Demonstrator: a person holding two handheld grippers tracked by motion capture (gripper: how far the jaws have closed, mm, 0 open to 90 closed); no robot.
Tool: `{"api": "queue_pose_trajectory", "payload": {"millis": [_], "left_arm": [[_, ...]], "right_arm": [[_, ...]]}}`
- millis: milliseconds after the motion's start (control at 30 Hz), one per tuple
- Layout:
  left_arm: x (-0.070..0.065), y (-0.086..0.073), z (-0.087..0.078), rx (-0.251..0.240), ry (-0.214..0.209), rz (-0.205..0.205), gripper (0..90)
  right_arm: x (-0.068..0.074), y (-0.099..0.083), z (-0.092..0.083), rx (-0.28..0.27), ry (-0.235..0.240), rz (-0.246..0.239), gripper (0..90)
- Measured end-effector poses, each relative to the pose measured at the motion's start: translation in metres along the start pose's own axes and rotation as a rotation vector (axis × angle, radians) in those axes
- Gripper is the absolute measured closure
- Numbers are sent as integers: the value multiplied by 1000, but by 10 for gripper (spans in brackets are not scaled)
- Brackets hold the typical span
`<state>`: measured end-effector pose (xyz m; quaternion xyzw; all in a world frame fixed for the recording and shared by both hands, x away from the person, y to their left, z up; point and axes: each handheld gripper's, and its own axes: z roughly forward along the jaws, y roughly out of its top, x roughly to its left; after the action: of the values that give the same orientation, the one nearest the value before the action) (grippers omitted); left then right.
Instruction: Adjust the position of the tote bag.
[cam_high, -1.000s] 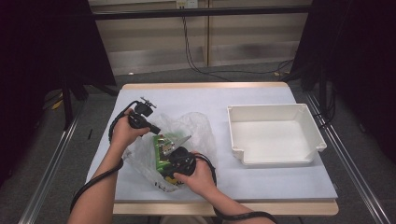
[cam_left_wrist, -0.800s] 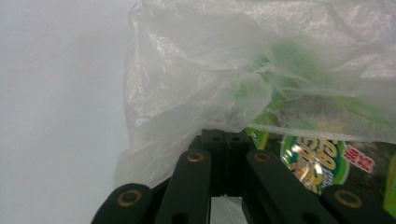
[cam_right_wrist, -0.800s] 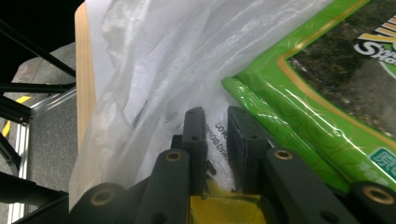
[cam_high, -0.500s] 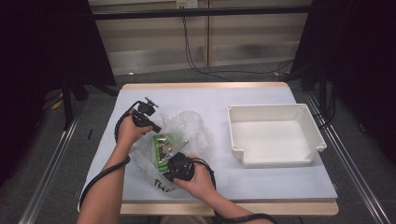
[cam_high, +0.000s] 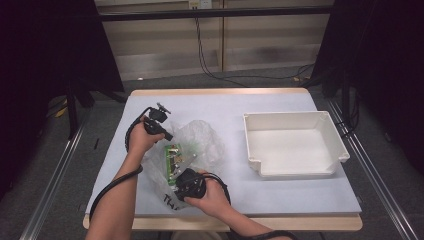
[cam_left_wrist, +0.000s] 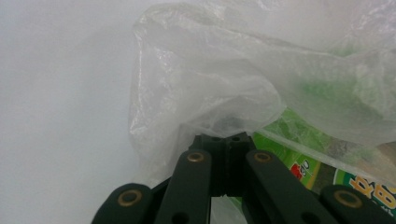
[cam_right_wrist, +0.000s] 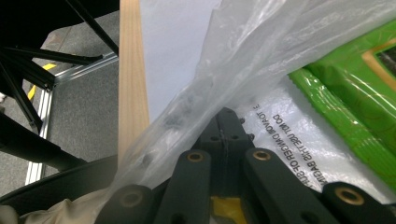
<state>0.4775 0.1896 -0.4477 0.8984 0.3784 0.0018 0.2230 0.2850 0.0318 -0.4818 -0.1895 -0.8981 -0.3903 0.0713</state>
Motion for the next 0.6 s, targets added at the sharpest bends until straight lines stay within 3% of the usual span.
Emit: {"api": "queue_pose_trajectory", "payload": {"millis": [100, 167, 233, 333, 600], "left_arm": [[-2, 0, -5, 1, -5, 7, 900], [-6, -2, -11, -17, -22, -17, 873], [-8, -3, -19, -14, -15, 11, 823], [-12, -6, -31, -52, -50, 1, 791], [-34, -18, -46, -38, -67, 42, 738]], "right_arm": [[-1, 1, -3, 3, -9, 9, 893], [-2, 3, -7, -5, -3, 23, 882], [-2, 5, -12, -4, -14, 28, 873], [-4, 8, -22, -7, -34, 18, 861], [-10, 14, -41, -31, -82, 37, 853]]}}
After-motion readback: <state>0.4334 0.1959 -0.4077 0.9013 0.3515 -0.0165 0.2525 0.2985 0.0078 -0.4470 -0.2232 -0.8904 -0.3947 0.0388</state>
